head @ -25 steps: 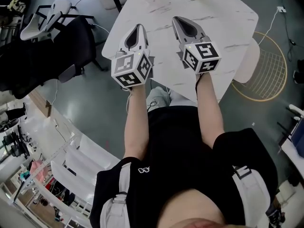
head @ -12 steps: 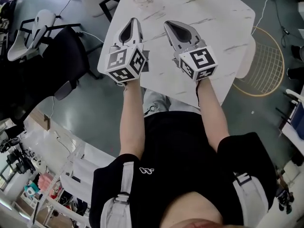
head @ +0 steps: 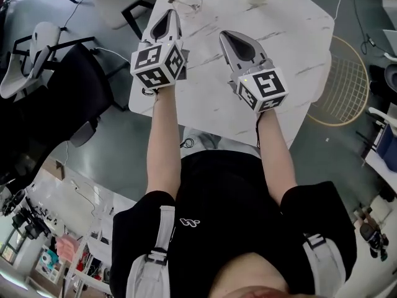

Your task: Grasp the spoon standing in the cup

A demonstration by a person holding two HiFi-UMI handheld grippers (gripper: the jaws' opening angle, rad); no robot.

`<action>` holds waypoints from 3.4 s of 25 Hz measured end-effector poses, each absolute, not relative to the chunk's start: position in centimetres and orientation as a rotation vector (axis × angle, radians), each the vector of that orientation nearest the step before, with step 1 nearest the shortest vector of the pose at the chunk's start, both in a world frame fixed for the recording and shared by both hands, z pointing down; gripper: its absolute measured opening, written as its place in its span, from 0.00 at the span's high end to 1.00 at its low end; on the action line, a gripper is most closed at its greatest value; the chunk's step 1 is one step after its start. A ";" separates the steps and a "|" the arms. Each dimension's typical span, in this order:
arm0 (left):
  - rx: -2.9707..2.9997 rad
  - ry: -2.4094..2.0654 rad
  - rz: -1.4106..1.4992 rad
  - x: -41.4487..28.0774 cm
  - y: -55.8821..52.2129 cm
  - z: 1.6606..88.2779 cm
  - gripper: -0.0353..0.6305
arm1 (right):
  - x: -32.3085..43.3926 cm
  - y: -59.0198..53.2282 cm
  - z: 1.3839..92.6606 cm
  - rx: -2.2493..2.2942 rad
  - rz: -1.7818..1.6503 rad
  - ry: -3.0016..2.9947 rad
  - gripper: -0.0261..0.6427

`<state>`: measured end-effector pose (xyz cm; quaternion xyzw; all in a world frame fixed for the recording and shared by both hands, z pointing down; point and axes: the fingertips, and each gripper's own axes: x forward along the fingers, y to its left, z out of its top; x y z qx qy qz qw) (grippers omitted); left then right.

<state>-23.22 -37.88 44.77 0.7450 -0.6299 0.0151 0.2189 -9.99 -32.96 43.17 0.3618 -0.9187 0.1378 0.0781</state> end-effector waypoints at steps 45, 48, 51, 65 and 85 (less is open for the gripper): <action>2.019 -1.875 0.139 -25.2 -39.6 43.3 0.86 | -5.1 -31.4 42.9 1.254 0.481 -2.701 0.95; 2.007 -1.927 0.090 -25.2 -37.7 41.5 0.86 | -4.8 -30.9 41.8 1.244 0.489 -2.765 0.95; 1.988 -1.991 0.054 -25.4 -35.2 39.3 0.86 | -4.7 -30.4 40.2 1.231 0.467 -2.813 0.95; 1.848 -2.196 -0.068 -24.1 -21.5 34.8 0.86 | -2.7 -27.1 34.7 1.250 0.281 -2.857 0.95; 1.902 -2.201 0.036 -19.9 -16.0 34.7 0.86 | -4.1 -23.8 36.3 1.105 0.261 -2.834 0.96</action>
